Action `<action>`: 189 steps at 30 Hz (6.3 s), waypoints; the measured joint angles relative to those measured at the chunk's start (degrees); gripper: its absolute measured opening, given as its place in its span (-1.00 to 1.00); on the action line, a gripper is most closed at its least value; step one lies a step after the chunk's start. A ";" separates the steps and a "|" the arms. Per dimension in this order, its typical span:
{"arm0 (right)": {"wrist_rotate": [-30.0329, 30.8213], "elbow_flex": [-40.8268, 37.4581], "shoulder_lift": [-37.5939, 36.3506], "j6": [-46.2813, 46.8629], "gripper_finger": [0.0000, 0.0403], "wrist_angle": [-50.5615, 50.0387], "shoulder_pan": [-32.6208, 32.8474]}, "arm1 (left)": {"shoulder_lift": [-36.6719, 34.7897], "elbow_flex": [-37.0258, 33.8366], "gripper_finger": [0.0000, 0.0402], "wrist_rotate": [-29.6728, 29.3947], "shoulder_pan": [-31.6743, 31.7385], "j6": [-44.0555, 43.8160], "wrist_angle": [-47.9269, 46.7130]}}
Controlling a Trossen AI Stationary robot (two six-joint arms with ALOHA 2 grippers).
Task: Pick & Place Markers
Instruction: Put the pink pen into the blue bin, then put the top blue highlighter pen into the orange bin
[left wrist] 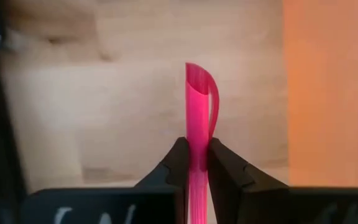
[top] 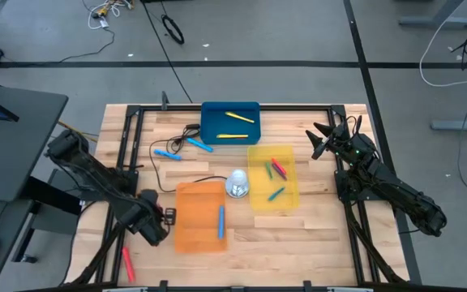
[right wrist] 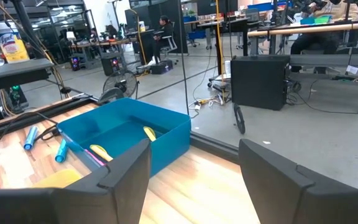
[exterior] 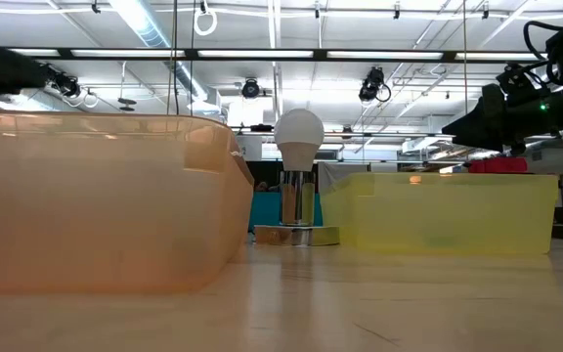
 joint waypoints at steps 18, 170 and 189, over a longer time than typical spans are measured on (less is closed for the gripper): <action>0.00 0.00 0.00 0.02 0.22 -0.02 0.00 | -2.05 21.44 -0.82 -6.07 15.56 31.41 -17.03; 0.00 0.00 0.00 0.00 0.22 -0.02 0.00 | 61.51 84.99 -0.52 16.01 74.18 157.04 -21.56; -0.01 0.00 -0.01 0.01 0.22 -0.02 0.00 | 61.51 85.05 0.13 15.38 73.87 154.59 -20.02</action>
